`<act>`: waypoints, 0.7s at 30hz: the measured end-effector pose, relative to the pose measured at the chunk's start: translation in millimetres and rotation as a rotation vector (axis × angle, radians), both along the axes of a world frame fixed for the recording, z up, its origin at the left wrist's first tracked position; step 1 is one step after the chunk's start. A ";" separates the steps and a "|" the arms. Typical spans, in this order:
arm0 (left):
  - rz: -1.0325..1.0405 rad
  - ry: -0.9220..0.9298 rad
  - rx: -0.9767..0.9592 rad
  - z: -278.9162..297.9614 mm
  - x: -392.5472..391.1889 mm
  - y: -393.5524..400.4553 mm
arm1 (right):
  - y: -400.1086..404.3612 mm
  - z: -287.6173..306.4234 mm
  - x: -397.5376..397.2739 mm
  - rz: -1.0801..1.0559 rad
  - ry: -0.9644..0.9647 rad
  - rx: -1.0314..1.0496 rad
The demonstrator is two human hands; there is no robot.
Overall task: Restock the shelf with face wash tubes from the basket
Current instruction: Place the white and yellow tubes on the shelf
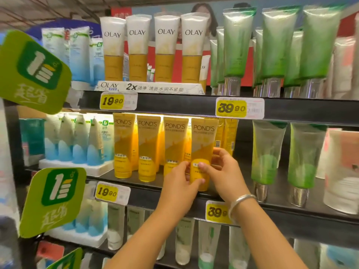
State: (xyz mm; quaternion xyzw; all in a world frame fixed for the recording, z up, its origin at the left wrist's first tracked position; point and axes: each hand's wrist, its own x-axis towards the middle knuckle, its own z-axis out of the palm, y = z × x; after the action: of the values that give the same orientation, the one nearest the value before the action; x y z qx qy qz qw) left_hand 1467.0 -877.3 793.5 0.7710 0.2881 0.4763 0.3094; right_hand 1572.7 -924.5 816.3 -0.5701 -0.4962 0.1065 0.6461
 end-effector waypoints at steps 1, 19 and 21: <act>0.041 -0.006 0.031 -1.4 1.4 -0.7 | 1.7 -0.5 -0.3 0.007 0.007 0.001; 0.192 0.014 0.113 -8.2 0.7 -2.2 | 1.5 -6.2 -5.1 0.033 0.025 -0.046; 0.182 0.020 0.098 -7.4 -0.6 -1.2 | 1.4 -6.0 -6.6 0.031 0.024 -0.051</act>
State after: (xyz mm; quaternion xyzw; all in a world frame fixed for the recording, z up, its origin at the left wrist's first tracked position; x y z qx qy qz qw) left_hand 1466.5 -878.5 786.1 0.7605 0.3362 0.5083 0.2240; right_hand 1566.1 -923.1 810.2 -0.5772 -0.4946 0.1360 0.6355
